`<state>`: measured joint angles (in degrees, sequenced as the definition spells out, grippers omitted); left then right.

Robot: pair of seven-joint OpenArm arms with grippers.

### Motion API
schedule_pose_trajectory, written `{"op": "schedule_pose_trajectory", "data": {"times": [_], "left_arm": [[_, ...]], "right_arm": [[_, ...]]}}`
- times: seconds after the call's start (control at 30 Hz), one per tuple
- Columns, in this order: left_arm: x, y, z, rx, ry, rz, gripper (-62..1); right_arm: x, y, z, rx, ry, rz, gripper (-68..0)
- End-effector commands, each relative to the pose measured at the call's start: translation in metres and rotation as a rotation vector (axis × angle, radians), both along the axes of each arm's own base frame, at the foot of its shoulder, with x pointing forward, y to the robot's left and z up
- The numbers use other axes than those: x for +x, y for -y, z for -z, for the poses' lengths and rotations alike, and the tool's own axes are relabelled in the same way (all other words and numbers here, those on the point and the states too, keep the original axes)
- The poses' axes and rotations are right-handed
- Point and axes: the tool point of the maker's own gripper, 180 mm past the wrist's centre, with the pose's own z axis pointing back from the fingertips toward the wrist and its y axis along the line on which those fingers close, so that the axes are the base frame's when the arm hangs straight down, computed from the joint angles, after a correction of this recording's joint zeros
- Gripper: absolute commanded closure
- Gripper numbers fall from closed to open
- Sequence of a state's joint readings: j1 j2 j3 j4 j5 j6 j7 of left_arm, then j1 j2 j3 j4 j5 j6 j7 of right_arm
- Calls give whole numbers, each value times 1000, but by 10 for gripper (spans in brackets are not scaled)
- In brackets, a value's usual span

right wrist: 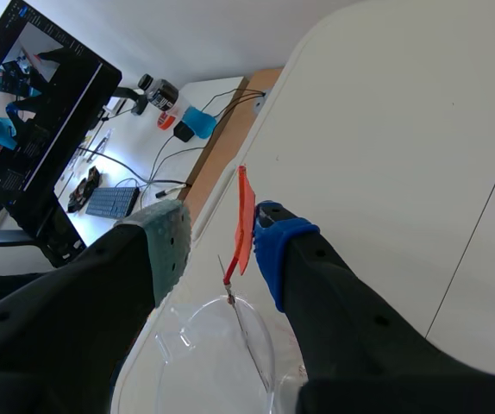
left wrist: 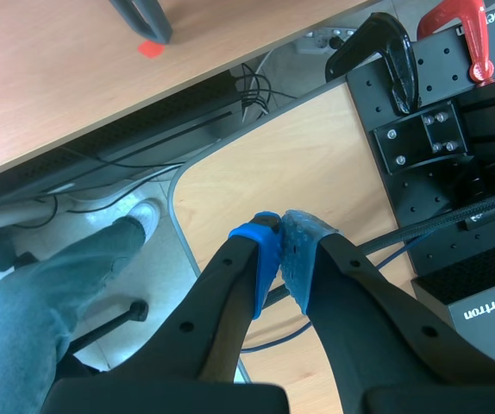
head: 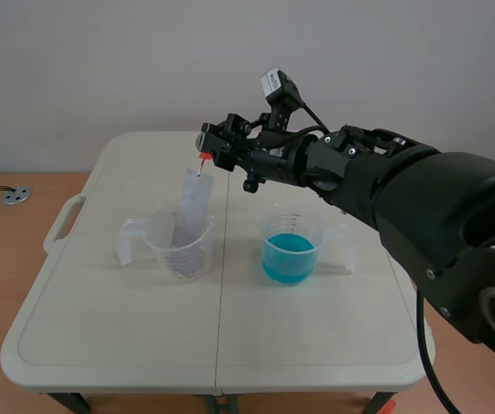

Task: Hold the metal plate by the orange handle, dip it into the blue solution, take it out and point at it, then put the plate back in the beaker on the left.
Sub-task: 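Lift the metal plate out of the left beaker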

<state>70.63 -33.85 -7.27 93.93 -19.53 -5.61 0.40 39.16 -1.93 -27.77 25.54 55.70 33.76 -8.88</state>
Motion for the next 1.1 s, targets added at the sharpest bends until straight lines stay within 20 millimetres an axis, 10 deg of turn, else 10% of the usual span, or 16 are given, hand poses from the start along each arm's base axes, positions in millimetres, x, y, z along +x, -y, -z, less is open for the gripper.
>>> {"op": "schedule_pose_trajectory", "data": {"times": [0.0,0.27,1.07], "left_arm": [[-1,3,-2,-13,2,7,-18],[-1,3,-2,-13,2,7,-18],[0,3,-2,-13,2,10,-18]], "right_arm": [[11,-5,-29,35,71,-3,-130],[12,-4,-31,51,66,4,-13],[-9,-25,-49,68,166,-149,-13]]}}
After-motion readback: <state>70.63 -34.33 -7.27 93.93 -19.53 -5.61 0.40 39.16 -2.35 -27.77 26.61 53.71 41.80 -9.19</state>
